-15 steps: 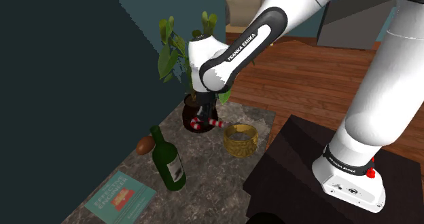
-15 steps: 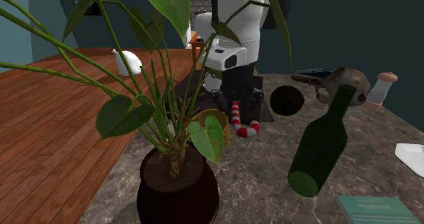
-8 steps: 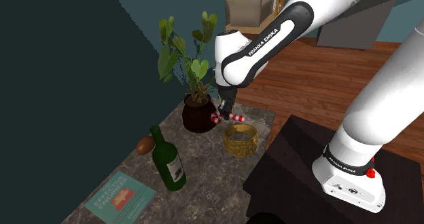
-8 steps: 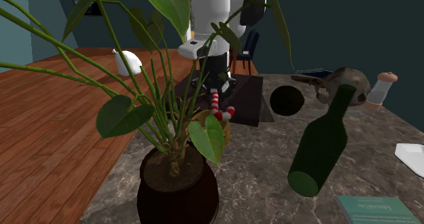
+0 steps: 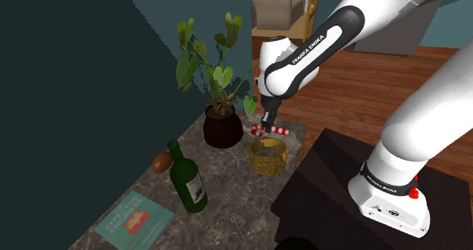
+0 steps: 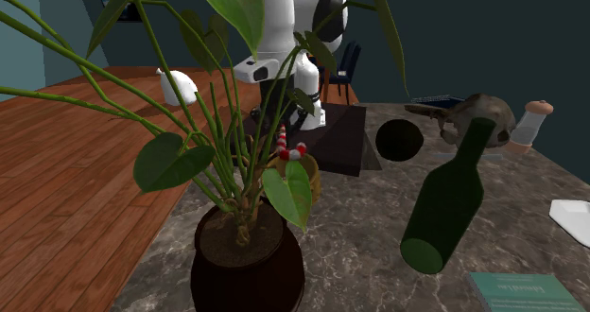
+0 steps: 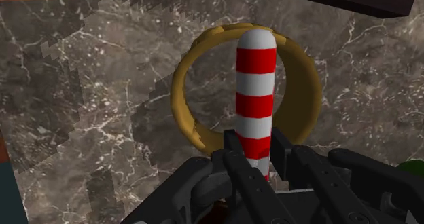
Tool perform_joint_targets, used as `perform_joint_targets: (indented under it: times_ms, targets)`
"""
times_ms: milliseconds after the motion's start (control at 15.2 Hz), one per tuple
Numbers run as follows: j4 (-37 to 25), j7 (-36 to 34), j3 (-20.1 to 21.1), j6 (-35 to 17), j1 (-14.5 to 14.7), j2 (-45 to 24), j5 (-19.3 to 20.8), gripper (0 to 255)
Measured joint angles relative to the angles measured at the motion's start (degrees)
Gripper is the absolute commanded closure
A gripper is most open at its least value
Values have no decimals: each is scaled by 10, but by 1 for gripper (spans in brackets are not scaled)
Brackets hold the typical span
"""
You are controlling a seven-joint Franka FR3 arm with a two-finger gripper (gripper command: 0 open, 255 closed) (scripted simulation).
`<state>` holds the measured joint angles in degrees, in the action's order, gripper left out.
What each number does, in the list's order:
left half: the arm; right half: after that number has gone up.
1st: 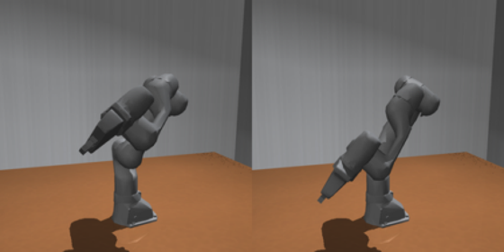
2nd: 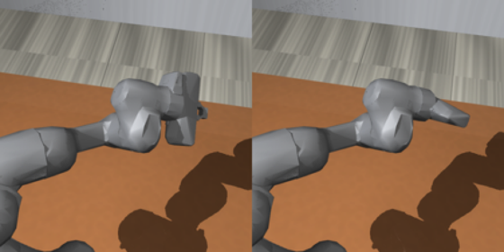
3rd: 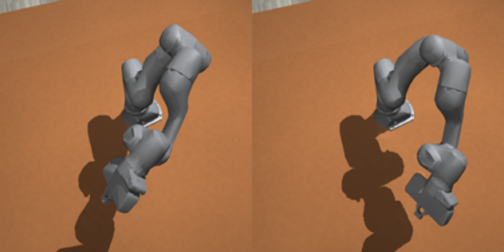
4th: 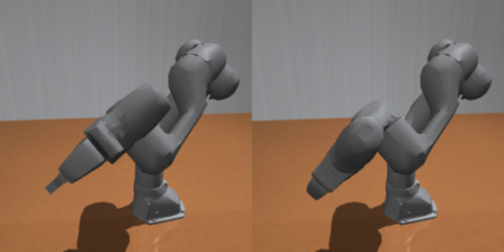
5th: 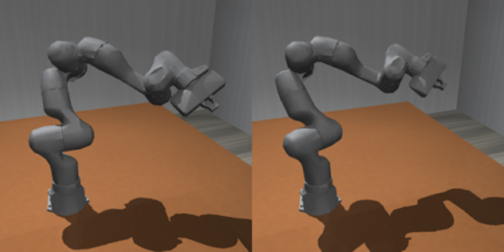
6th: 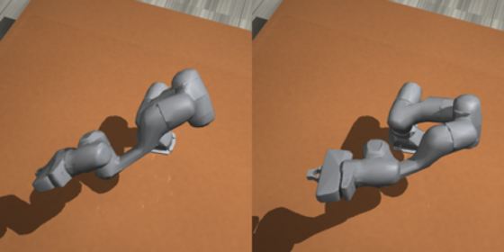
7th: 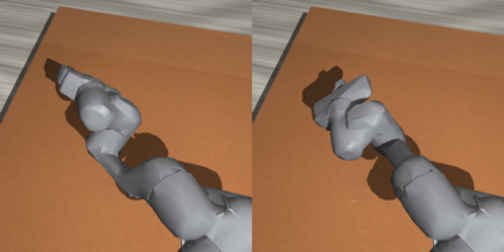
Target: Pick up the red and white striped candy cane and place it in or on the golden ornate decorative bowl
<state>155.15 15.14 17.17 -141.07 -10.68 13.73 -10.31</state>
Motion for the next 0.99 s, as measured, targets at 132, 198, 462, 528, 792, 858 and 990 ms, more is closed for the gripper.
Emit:
perform_joint_targets:
  times_ms: [132,198,462,528,792,858,990]
  targets:
    - [4,-1,2,-17,-1,-13,2,255]
    - [6,-1,2,-28,-2,-22,3,255]
    - [13,-6,6,-70,-5,-59,11,255]
    - [14,-8,7,-78,-6,-66,13,255]
    - [15,-15,8,-114,-9,-100,25,255]
    - [16,-15,8,-117,-10,-102,26,255]
    - [17,-15,8,-118,-9,-102,26,255]
